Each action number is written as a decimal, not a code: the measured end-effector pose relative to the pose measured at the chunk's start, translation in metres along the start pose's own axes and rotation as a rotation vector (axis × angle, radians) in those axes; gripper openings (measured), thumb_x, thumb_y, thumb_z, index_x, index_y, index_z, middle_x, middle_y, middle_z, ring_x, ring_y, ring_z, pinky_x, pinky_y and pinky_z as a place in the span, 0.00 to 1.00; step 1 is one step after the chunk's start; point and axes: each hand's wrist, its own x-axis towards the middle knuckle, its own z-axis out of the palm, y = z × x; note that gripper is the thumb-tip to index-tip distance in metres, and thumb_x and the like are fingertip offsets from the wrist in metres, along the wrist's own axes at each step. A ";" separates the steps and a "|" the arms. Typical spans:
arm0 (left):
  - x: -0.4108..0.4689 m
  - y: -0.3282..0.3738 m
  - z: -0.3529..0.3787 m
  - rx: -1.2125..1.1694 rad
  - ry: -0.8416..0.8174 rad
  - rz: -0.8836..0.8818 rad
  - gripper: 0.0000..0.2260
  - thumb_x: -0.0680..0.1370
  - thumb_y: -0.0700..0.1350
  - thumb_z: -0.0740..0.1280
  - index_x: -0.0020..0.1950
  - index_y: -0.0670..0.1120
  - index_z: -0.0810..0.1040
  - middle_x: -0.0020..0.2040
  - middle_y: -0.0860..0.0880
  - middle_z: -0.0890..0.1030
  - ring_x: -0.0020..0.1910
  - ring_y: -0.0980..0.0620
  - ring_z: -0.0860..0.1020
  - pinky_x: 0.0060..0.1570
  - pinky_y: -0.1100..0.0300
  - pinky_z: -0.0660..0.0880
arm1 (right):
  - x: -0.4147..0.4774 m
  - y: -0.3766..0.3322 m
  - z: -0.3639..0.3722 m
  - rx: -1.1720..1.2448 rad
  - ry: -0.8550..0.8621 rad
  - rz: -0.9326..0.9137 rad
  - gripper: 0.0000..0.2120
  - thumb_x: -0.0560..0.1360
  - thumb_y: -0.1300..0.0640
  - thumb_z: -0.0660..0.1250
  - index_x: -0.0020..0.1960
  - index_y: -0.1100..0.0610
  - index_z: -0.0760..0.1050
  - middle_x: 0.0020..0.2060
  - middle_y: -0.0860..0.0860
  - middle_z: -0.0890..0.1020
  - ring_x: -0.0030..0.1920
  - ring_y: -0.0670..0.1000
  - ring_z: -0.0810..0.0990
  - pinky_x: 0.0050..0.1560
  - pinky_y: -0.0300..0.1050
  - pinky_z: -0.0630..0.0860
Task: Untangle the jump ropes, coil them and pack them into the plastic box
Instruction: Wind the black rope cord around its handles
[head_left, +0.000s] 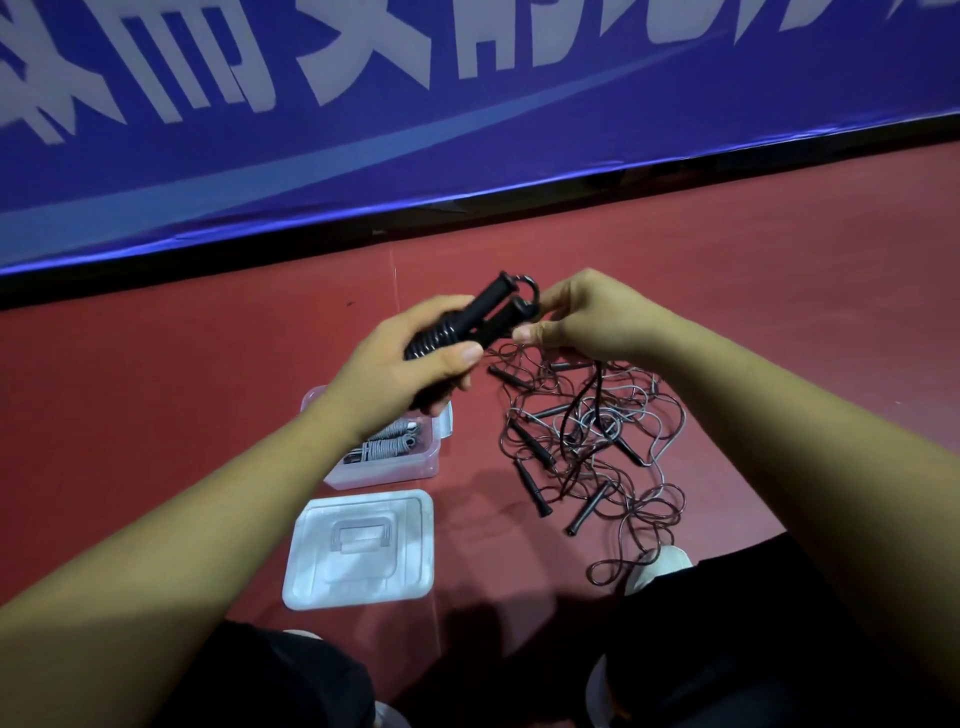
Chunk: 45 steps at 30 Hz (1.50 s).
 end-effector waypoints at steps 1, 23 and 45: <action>0.002 0.001 -0.002 -0.027 0.055 -0.019 0.16 0.73 0.44 0.69 0.61 0.49 0.76 0.36 0.41 0.78 0.26 0.50 0.74 0.25 0.64 0.70 | -0.001 -0.001 0.002 0.013 -0.026 0.007 0.05 0.75 0.55 0.73 0.45 0.56 0.84 0.25 0.48 0.77 0.26 0.46 0.70 0.30 0.38 0.68; 0.030 -0.049 -0.050 0.398 0.249 -0.287 0.11 0.73 0.43 0.76 0.53 0.46 0.80 0.39 0.47 0.79 0.32 0.51 0.79 0.31 0.65 0.77 | -0.029 -0.047 0.023 -0.181 -0.063 -0.184 0.11 0.79 0.54 0.66 0.38 0.52 0.79 0.27 0.49 0.71 0.27 0.47 0.66 0.29 0.41 0.64; 0.010 -0.024 0.003 0.913 -0.222 -0.316 0.24 0.67 0.68 0.71 0.37 0.47 0.79 0.29 0.47 0.81 0.27 0.52 0.78 0.28 0.61 0.71 | -0.019 -0.045 0.014 -0.120 0.080 -0.290 0.08 0.78 0.54 0.69 0.40 0.53 0.83 0.34 0.47 0.83 0.33 0.38 0.75 0.37 0.36 0.70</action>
